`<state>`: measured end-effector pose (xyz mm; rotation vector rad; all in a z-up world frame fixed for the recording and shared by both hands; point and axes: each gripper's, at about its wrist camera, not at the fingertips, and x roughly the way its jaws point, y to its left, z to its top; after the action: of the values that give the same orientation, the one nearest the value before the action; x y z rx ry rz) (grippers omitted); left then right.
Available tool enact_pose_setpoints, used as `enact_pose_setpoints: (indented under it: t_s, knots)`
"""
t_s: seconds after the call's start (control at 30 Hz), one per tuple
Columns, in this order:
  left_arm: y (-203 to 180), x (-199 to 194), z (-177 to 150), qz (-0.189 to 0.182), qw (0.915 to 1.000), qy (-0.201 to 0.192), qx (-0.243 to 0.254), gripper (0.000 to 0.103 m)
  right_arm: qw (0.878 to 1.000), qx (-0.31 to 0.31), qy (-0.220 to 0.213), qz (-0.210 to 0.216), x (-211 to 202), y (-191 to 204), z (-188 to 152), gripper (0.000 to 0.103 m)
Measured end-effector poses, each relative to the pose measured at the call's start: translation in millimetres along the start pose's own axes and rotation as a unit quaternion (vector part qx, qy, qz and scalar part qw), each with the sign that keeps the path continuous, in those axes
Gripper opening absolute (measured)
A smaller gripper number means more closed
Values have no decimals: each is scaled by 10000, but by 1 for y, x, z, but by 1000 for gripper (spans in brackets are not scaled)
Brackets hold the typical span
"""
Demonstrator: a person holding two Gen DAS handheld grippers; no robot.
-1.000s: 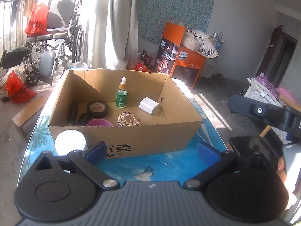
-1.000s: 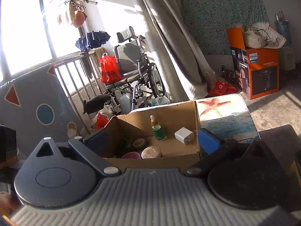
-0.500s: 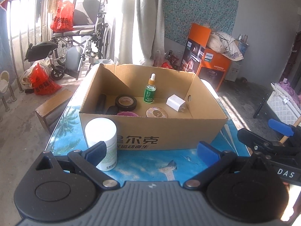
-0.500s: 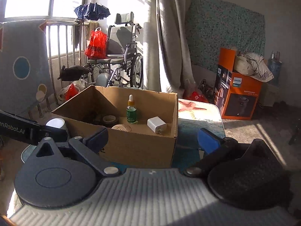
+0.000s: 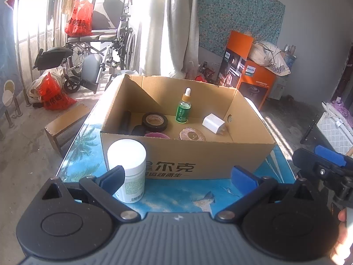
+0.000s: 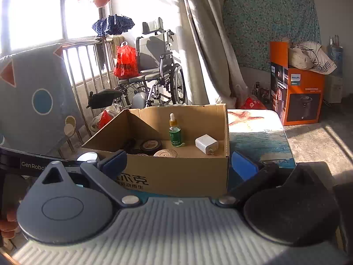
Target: Organize rigid objects
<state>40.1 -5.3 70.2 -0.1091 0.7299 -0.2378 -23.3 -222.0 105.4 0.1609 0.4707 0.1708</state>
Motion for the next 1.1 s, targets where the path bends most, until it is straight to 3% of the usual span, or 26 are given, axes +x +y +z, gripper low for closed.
enact_pose_setpoints:
  t_s: [0.3, 0.5, 0.8, 1.1]
  knots:
    - [14, 5, 0, -522, 9982, -101, -268, 103, 9979, 420, -61, 495, 8, -3, -6, 102]
    - [17, 13, -3, -567, 9978, -20, -341, 103, 9945, 702, 212, 741, 18, -12, -18, 102]
    - [28, 31, -22, -1069, 9901, 82, -906, 103, 9935, 627, 722, 622, 34, -24, -34, 102]
    - [38, 21, -26, -1008, 9881, -156, -1148, 103, 9966, 182, 637, 485, 21, -34, -20, 102]
